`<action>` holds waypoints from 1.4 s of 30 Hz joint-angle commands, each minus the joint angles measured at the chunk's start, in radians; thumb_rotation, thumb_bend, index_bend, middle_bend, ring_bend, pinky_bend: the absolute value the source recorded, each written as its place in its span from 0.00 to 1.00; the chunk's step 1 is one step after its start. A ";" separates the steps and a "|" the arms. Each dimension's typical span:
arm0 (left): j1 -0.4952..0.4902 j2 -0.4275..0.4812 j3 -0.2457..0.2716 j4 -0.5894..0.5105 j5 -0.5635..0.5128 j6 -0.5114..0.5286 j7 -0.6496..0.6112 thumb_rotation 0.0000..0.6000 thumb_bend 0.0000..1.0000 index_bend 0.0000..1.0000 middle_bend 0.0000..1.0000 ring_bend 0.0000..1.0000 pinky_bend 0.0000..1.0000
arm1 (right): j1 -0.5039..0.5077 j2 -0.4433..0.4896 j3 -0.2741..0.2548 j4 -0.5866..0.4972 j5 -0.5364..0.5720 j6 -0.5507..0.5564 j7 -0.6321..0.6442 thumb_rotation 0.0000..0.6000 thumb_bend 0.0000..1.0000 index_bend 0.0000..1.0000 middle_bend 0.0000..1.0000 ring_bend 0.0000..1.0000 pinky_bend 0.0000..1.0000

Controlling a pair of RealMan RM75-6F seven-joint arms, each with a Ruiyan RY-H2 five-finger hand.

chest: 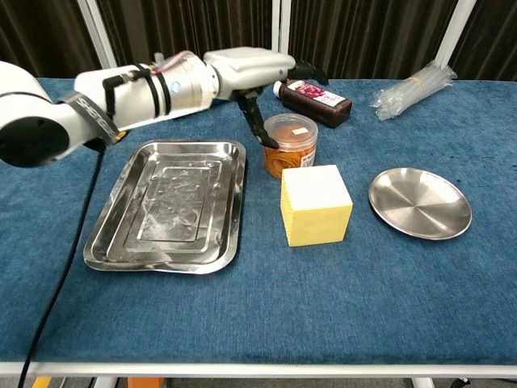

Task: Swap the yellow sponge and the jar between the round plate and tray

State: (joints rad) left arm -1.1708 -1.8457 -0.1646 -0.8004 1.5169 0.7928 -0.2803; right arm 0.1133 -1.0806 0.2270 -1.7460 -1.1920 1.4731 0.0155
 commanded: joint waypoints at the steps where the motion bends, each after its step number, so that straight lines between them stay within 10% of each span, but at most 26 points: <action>1: 0.068 0.138 -0.009 -0.176 -0.058 0.016 0.131 1.00 0.07 0.08 0.04 0.01 0.16 | 0.010 -0.001 -0.006 -0.010 -0.012 -0.015 -0.020 1.00 0.00 0.00 0.00 0.00 0.00; 13: 0.508 0.473 0.098 -0.758 -0.303 0.378 0.497 1.00 0.06 0.09 0.04 0.01 0.16 | 0.229 -0.042 0.025 -0.043 -0.023 -0.248 -0.250 1.00 0.00 0.00 0.00 0.00 0.00; 24: 0.759 0.539 0.187 -0.888 -0.239 0.640 0.474 1.00 0.06 0.09 0.05 0.01 0.16 | 0.530 -0.213 0.063 0.064 0.124 -0.533 -0.471 1.00 0.00 0.00 0.00 0.00 0.00; 42: 0.899 0.515 0.199 -0.899 -0.181 0.704 0.460 1.00 0.06 0.09 0.05 0.01 0.16 | 0.819 -0.421 0.034 0.276 0.308 -0.734 -0.561 1.00 0.00 0.00 0.02 0.00 0.00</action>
State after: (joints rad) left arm -0.2753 -1.3285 0.0339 -1.7032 1.3321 1.4976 0.1812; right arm 0.9182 -1.4878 0.2650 -1.4824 -0.8929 0.7501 -0.5462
